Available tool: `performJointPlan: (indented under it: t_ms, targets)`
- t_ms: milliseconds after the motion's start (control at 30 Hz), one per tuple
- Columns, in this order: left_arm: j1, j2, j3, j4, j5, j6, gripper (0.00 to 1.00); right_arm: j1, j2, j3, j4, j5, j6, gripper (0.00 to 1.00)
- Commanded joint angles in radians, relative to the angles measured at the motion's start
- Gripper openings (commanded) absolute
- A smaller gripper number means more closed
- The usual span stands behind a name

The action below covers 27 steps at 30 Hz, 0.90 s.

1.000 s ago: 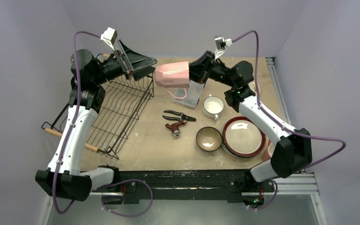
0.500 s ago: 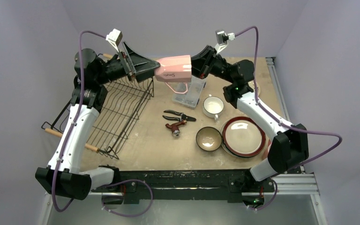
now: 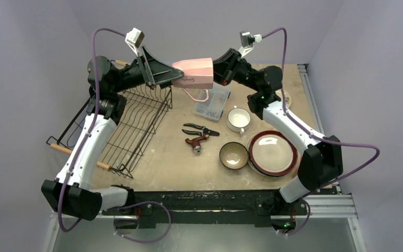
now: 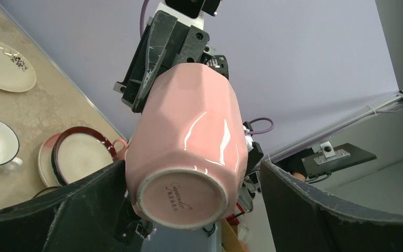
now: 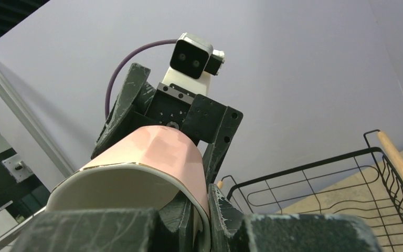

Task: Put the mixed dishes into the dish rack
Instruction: Turn the cup upside down in the dish rack.

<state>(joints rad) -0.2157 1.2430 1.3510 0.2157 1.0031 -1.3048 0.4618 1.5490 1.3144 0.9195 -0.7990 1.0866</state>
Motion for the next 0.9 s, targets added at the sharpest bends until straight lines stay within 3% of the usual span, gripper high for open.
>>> performJointPlan:
  t_ms: [0,367,667,767,867]
  targets:
    - [-0.017,0.015,0.049,0.074,0.038,-0.011,0.95,0.018,-0.003,0.066,0.093,0.066,0.041,0.00]
    - [-0.031,0.027,0.114,-0.084,0.033,0.082,0.96,0.041,0.008,0.090,0.001,0.058,-0.021,0.00]
    - [-0.039,0.042,0.129,-0.082,0.045,0.081,0.87,0.046,0.009,0.097,-0.051,0.067,-0.049,0.00]
    - [-0.039,0.046,0.125,-0.055,0.054,0.068,0.73,0.046,0.012,0.098,-0.054,0.070,-0.050,0.00]
    - [-0.039,0.047,0.107,0.006,0.065,0.030,0.39,0.046,0.017,0.105,-0.082,0.072,-0.059,0.01]
